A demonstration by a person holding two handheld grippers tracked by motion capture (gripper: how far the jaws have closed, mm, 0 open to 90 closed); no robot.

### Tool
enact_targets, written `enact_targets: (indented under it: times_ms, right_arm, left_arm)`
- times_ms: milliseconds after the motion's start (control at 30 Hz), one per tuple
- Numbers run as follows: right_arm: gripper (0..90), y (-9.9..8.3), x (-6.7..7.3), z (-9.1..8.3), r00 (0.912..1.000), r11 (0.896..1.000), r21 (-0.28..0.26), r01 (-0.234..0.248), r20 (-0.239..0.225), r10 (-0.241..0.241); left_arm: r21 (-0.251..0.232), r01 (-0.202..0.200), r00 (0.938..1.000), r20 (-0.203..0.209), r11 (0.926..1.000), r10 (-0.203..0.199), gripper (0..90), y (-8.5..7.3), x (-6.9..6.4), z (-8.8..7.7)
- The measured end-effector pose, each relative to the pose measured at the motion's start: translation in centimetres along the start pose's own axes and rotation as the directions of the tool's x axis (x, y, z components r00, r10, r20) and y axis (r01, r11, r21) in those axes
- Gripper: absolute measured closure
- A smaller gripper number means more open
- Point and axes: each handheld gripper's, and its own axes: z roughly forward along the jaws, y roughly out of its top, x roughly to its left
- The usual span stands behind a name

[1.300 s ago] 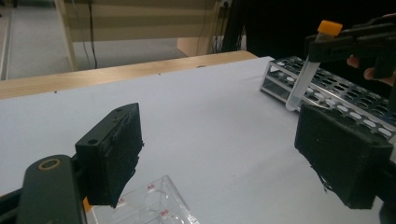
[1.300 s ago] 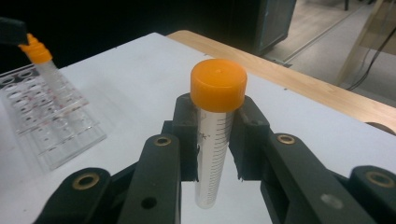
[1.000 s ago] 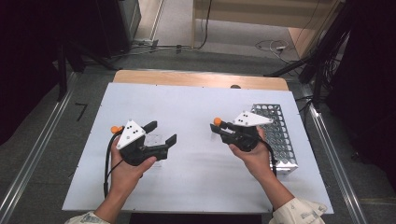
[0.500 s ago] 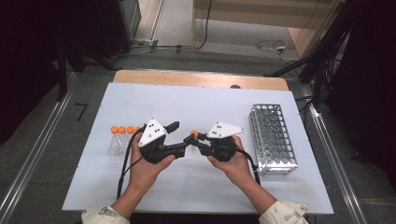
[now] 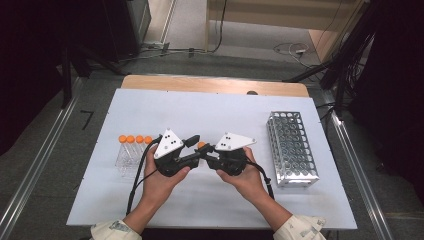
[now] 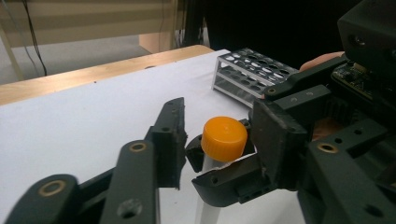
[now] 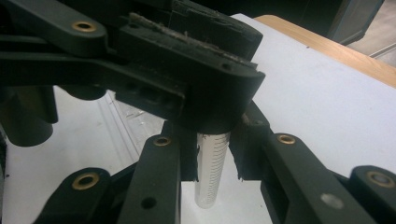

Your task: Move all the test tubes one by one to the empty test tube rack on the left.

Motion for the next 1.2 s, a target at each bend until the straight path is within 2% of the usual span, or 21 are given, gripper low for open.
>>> enact_targets:
  times_ms: [200,367,433,500,567,700,800,867,1033,1200]
  right_arm:
    - [71.8,0.0,0.1,0.1,1.0000,1.000,0.001,-0.001,-0.002,0.001]
    - [71.7,0.0,0.1,0.2,1.0000,1.000,-0.002,-0.005,-0.004,0.005]
    - [70.6,0.0,0.1,0.2,0.9998,1.000,-0.001,-0.020,-0.010,0.020]
    - [65.2,0.0,0.2,0.2,0.9998,1.000,-0.003,-0.016,-0.012,0.016]
    - [54.9,0.0,0.3,0.2,0.9997,1.000,-0.005,-0.020,-0.017,0.020]
    - [37.5,0.0,0.6,-0.1,0.9990,0.999,-0.025,-0.042,-0.013,0.042]
    - [28.7,-0.2,0.3,-0.5,0.9968,0.996,-0.047,-0.079,-0.011,0.079]
    - [26.3,-0.4,0.0,-0.8,0.9945,0.993,-0.049,-0.104,-0.007,0.104]
    - [20.9,-1.1,-0.4,-1.5,0.9923,0.991,-0.050,-0.122,0.012,0.123]
    - [19.3,-1.6,-0.6,-2.2,0.9908,0.990,-0.052,-0.133,0.021,0.134]
  left_arm:
    - [-0.003,-0.001,1.0000,0.008,1.0000,0.001,70.1,-0.2,0.0,0.0]
    - [-0.008,-0.007,0.9999,0.008,0.9999,0.008,71.3,-0.2,0.0,0.0]
    - [-0.006,-0.012,0.9999,0.006,0.9999,0.012,71.7,-0.2,0.0,-0.1]
    - [-0.006,-0.007,0.9999,0.008,1.0000,0.008,71.8,-0.2,0.0,0.0]
    - [-0.008,-0.009,0.9999,0.008,0.9999,0.009,71.9,-0.1,0.1,-0.2]
    - [-0.024,0.000,1.0000,0.000,0.9997,0.000,71.9,0.3,0.5,-0.8]
    - [-0.038,0.010,0.9998,-0.016,0.9992,-0.011,71.9,0.8,1.2,-1.5]
    - [-0.045,0.016,0.9996,-0.023,0.9988,-0.017,71.9,1.1,1.6,-1.9]
    - [-0.055,0.039,0.9984,-0.038,0.9977,-0.041,71.9,1.9,2.6,-3.1]
    - [-0.086,0.045,0.9957,-0.078,0.9953,-0.051,71.9,2.6,3.8,-4.5]
